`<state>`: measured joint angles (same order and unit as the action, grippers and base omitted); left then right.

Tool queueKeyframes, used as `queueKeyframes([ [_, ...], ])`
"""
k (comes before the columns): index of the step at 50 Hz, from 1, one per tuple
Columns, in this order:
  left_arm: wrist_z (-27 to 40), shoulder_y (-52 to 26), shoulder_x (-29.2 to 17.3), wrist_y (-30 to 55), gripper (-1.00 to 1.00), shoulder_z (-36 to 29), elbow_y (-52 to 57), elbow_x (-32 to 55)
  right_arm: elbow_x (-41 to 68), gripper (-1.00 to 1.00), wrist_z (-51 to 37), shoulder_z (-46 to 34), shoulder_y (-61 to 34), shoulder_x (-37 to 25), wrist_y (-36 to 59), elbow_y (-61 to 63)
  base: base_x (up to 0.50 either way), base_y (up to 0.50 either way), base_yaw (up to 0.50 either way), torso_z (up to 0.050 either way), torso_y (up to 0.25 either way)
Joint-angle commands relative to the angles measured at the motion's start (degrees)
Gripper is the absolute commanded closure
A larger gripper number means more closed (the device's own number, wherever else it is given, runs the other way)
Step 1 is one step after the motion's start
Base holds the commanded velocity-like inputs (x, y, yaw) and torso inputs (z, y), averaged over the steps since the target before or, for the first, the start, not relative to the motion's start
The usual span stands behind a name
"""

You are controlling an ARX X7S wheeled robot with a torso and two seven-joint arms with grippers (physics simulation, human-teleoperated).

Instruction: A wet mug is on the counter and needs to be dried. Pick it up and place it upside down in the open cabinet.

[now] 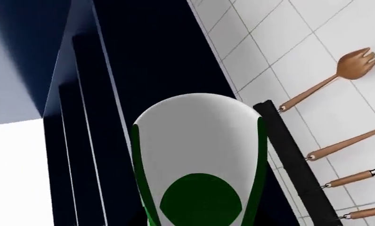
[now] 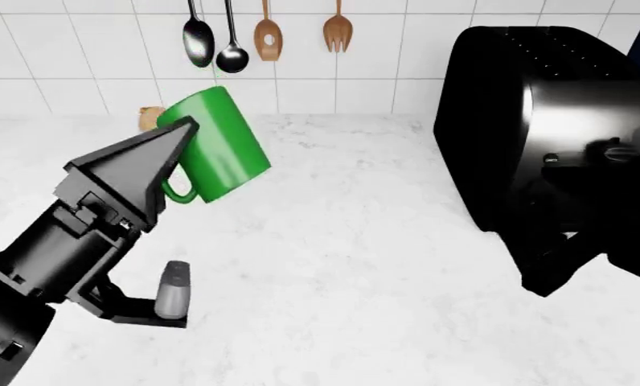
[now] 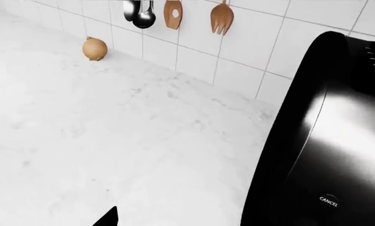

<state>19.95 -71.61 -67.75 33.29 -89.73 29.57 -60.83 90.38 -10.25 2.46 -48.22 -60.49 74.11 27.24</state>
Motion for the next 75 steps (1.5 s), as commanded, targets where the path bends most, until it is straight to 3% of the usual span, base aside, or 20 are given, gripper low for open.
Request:
queueKeyframes([
  [1, 1.76, -1.99, -0.05, -4.06, 1.0, -2.4, -4.83, -12.11, 12.46, -1.0, 1.24, -4.86, -8.9, -2.97, 5.24, -6.02, 0.0, 0.0, 0.0, 0.0, 0.0],
  [14, 4.71, -4.11, -2.91, -9.75, 1.0, -2.72, 1.33, -14.96, 12.8, -1.0, 9.6, -7.18, -15.5, -0.78, 8.21, -4.89, 0.0, 0.0, 0.0, 0.0, 0.0],
  [27, 6.92, -2.89, -1.35, -9.21, 1.0, -3.18, -0.28, -17.34, 13.76, -1.0, 19.6, -9.59, -23.52, 0.31, 11.88, -2.01, 0.0, 0.0, 0.0, 0.0, 0.0],
  [58, 8.09, -2.44, -0.83, -5.94, 1.0, -1.05, 3.78, -14.47, 16.04, -1.0, 20.79, -16.69, -29.47, 9.17, 6.29, -2.56, 0.0, 0.0, 0.0, 0.0, 0.0],
  [75, 8.87, -0.52, 0.27, -4.95, 1.0, -1.8, 3.15, -17.43, 9.63, -1.0, 23.95, -19.9, -29.09, 15.43, 5.05, -3.9, 0.0, 0.0, 0.0, 0.0, 0.0],
])
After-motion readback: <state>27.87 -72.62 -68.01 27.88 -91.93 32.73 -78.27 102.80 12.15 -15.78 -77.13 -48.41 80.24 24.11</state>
